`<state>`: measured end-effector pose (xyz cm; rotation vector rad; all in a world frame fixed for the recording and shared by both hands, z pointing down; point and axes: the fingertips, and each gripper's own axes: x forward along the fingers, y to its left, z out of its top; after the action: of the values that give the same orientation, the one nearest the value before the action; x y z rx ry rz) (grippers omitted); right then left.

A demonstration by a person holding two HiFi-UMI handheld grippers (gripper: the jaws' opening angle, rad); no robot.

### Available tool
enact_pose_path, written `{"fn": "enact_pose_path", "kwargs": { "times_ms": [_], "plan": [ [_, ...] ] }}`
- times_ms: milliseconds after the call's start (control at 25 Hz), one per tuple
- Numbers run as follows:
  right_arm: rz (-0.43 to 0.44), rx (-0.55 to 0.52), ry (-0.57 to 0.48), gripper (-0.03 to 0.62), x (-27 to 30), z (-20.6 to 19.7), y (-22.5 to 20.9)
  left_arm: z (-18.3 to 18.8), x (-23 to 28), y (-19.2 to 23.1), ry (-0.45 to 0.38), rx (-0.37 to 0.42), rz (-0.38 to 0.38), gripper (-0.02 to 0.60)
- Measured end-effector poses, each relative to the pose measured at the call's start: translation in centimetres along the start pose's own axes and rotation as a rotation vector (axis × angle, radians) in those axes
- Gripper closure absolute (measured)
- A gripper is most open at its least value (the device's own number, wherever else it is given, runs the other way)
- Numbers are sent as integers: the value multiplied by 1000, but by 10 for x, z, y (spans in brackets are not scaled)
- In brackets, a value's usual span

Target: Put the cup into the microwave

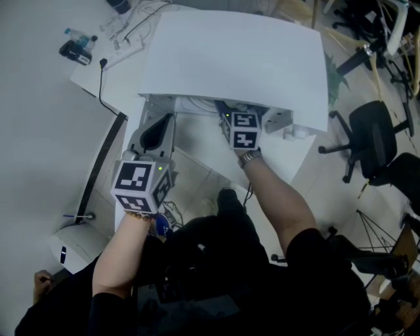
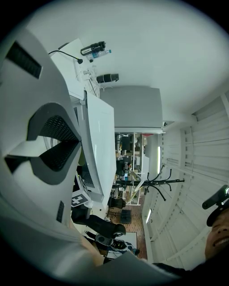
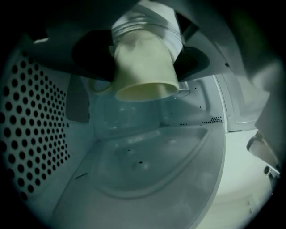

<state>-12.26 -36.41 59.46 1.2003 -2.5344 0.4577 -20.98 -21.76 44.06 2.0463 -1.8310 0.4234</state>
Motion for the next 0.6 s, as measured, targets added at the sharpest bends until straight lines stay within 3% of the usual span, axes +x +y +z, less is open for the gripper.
{"fn": "enact_pose_path", "kwargs": {
  "times_ms": [600],
  "plan": [
    [-23,18,-13,134,3,0,-4,-2,3,5,7,2,3,581]
  ]
}}
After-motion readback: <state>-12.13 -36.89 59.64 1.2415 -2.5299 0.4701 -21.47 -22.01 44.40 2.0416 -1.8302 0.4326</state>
